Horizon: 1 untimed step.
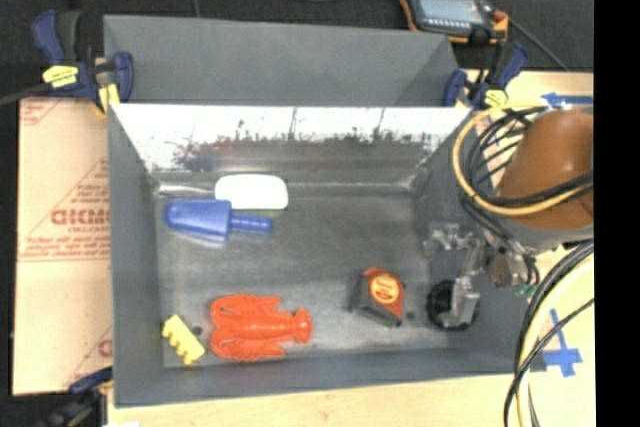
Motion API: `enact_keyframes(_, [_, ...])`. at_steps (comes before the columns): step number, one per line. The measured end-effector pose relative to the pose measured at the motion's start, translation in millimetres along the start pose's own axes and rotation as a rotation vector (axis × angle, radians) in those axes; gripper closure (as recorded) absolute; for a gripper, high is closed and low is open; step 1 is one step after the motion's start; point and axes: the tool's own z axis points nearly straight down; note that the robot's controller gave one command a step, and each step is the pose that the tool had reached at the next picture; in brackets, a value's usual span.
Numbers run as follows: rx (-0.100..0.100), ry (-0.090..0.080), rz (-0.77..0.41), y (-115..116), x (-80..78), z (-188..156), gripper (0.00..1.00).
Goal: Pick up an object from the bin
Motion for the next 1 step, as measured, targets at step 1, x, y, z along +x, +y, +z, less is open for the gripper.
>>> enact_keyframes(1, [0.002, -0.007, -0.004, 0.4, -2.0, -4.2, 0.00])
